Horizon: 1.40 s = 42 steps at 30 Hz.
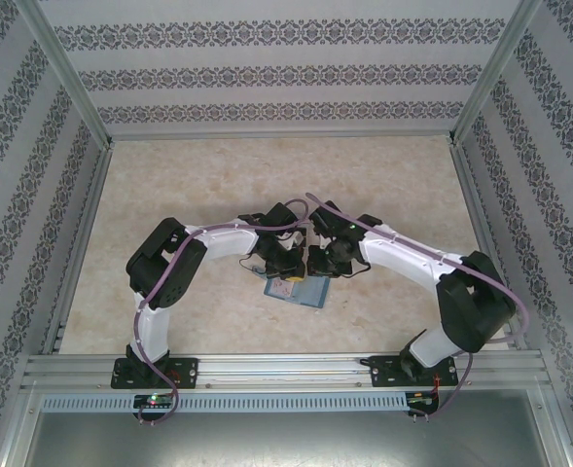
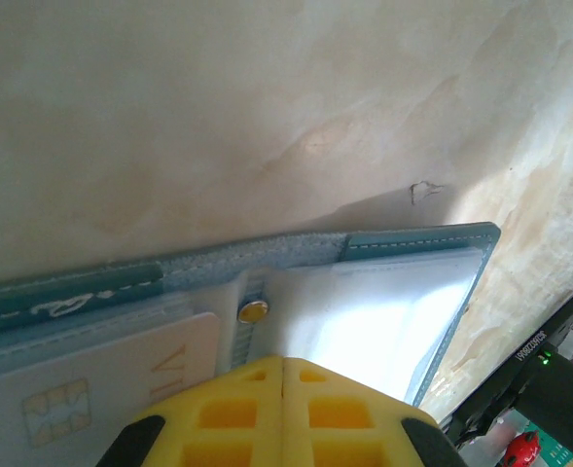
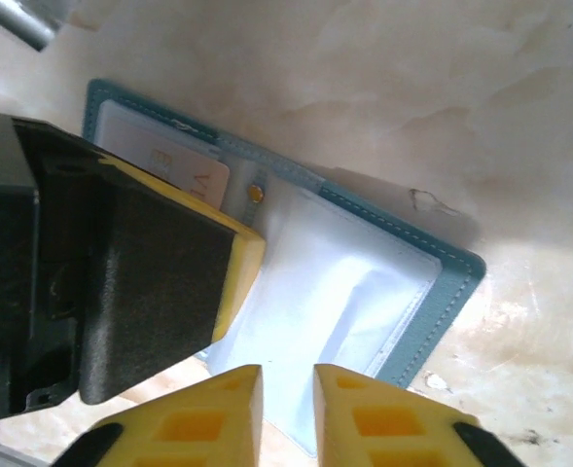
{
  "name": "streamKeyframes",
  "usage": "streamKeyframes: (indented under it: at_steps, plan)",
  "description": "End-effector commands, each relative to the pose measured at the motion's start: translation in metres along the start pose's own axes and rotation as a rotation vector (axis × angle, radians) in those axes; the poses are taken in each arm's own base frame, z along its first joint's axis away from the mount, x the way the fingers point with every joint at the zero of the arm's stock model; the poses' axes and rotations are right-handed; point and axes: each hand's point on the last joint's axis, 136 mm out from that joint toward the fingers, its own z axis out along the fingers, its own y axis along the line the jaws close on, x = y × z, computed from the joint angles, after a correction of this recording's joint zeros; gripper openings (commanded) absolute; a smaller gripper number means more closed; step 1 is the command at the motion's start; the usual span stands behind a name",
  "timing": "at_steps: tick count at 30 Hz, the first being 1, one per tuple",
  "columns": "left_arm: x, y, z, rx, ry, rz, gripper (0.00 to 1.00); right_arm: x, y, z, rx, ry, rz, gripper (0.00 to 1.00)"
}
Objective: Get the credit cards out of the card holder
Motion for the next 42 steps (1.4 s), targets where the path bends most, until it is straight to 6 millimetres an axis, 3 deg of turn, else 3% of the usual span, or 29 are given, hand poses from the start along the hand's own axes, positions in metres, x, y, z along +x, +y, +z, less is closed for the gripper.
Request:
streamKeyframes:
  at_steps: [1, 9, 21, 30, 42]
  plan:
    - [0.01, 0.015, 0.011, -0.06, 0.047, -0.026, 0.0, -0.001, 0.013, 0.003, -0.111, -0.014, 0.059, 0.19]
    - [0.004, 0.005, -0.002, -0.049, -0.002, -0.001, 0.0, 0.018, -0.002, 0.045, -0.137, 0.056, 0.141, 0.14]
    - [-0.006, 0.002, -0.037, -0.045, -0.082, 0.014, 0.0, 0.014, -0.03, 0.065, -0.044, 0.072, 0.112, 0.11]
    - [-0.009, 0.019, -0.055, -0.057, -0.124, -0.014, 0.0, -0.004, -0.025, 0.065, -0.039, 0.085, -0.005, 0.11]
    - [-0.007, 0.056, -0.053, -0.173, -0.072, -0.021, 0.0, -0.003, -0.03, 0.03, 0.034, 0.064, 0.023, 0.16]
